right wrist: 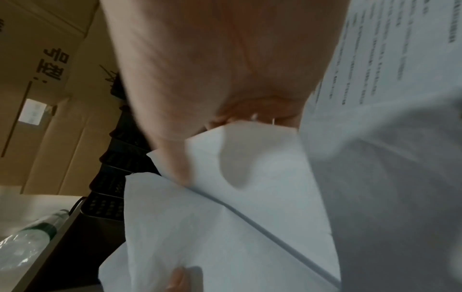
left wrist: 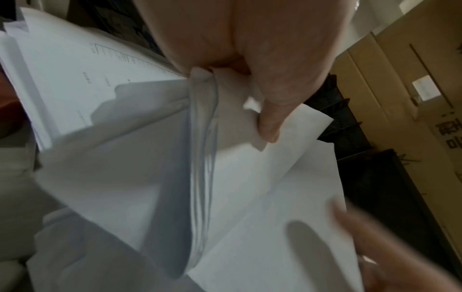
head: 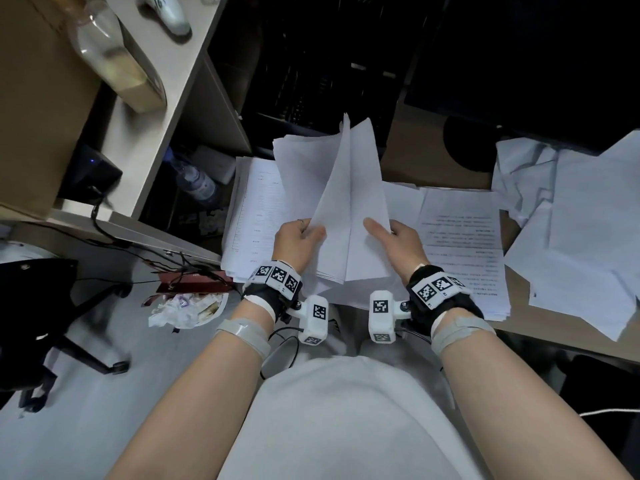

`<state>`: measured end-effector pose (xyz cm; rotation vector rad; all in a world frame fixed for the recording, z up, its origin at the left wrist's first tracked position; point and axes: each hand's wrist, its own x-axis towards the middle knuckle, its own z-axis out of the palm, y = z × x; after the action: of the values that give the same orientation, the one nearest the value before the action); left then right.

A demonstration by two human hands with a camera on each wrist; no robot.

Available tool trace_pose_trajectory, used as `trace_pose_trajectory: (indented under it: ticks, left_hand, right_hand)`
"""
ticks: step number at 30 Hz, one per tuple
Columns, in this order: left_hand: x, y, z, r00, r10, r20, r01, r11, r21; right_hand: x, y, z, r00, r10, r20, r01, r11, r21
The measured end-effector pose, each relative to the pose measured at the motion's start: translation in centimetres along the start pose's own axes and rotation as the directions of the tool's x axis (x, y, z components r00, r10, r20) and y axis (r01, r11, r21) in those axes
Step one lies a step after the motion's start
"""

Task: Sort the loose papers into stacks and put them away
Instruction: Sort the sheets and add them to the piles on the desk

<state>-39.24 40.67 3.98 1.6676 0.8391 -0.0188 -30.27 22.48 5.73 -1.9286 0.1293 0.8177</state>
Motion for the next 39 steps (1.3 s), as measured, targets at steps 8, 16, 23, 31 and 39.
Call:
trace_pose_trajectory:
  ticks: [8,16,23,31,39]
  left_hand:
    - [0.8,-1.1,-1.5,0.990,-0.073,-0.121,0.061,0.993,-0.103]
    - [0.3,-0.4,-2.1,0.994,-0.081,-0.070,0.077,0.995,-0.065]
    - [0.1,0.9,-1.2,0.991,-0.131,0.025,0.133,0.958,-0.253]
    - [0.2,3.0,-0.4,0.987,-0.151,0.053,0.159,0.954,-0.253]
    - [-0.2,4.1,0.1,0.989,-0.132,0.064,0.145,0.945,-0.293]
  right_hand:
    - [1.8,5.4,-1.4,0.943,0.155,-0.294,-0.231,0.942,-0.242]
    - [2.0,7.9,0.1,0.891,0.361,-0.276,-0.394,0.916,-0.075]
    - [1.6,3.1,1.6,0.991,-0.020,-0.131,0.019,1.000,-0.006]
    - [0.6,-2.1,1.6,0.917,-0.178,0.357,0.200,0.979,-0.027]
    - [0.1,-2.2,1.7,0.902,-0.219,0.372,0.267,0.960,-0.081]
